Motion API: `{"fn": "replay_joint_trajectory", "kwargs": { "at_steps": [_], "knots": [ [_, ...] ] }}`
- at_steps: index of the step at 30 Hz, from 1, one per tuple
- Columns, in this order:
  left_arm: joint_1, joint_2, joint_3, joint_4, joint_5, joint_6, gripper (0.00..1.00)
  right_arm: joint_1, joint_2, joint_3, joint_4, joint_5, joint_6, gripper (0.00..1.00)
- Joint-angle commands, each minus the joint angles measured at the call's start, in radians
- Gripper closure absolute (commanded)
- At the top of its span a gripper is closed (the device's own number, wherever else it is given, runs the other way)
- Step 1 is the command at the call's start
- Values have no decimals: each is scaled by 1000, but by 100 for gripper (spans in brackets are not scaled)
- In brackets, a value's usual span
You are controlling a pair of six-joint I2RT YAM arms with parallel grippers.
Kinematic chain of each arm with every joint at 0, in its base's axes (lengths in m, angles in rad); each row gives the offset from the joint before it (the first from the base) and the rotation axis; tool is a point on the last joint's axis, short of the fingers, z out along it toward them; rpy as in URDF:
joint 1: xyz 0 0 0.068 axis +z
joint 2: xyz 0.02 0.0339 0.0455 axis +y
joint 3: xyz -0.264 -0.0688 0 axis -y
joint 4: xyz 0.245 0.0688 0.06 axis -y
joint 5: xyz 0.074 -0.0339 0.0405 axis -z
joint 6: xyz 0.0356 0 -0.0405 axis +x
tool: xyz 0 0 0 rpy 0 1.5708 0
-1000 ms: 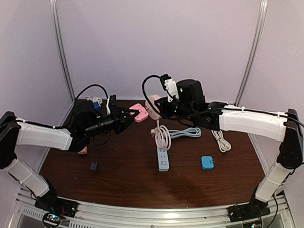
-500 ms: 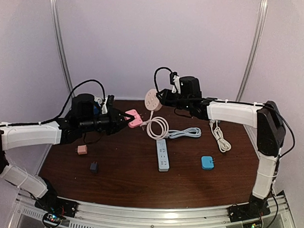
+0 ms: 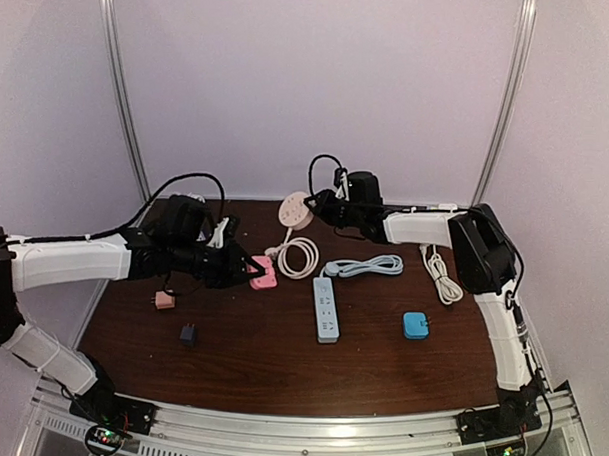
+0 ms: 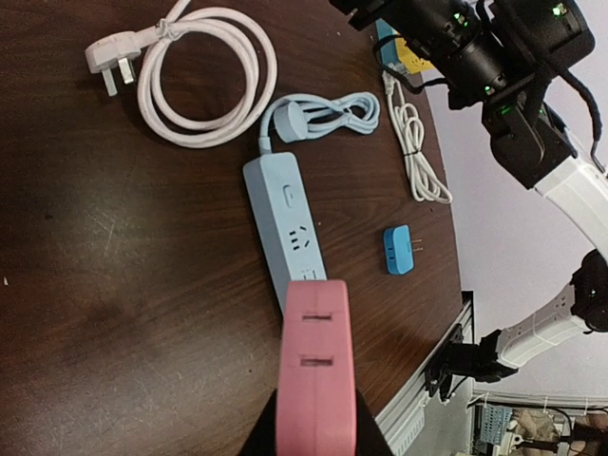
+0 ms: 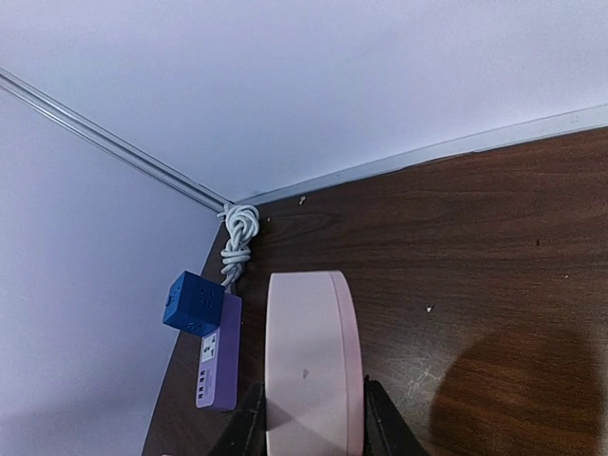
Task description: Pull the plug off the socket
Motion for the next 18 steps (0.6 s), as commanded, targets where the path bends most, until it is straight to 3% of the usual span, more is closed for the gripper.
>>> {"fn": "replay_joint_trajectory", "kwargs": {
  "at_steps": [1,9,13,18],
  "knots": [
    [5,40,20,10,56,52,100,-26,54,85,128,-92,101,100],
    [5,120,28,15,77,75,100,-58,112,113,70,-120,107,81],
    [5,146,27,26,74,76,100,-66,112,106,38,-128,89,64],
    [5,168,23,35,56,76,100,-69,101,115,-55,-117,26,32]
  ]
}}
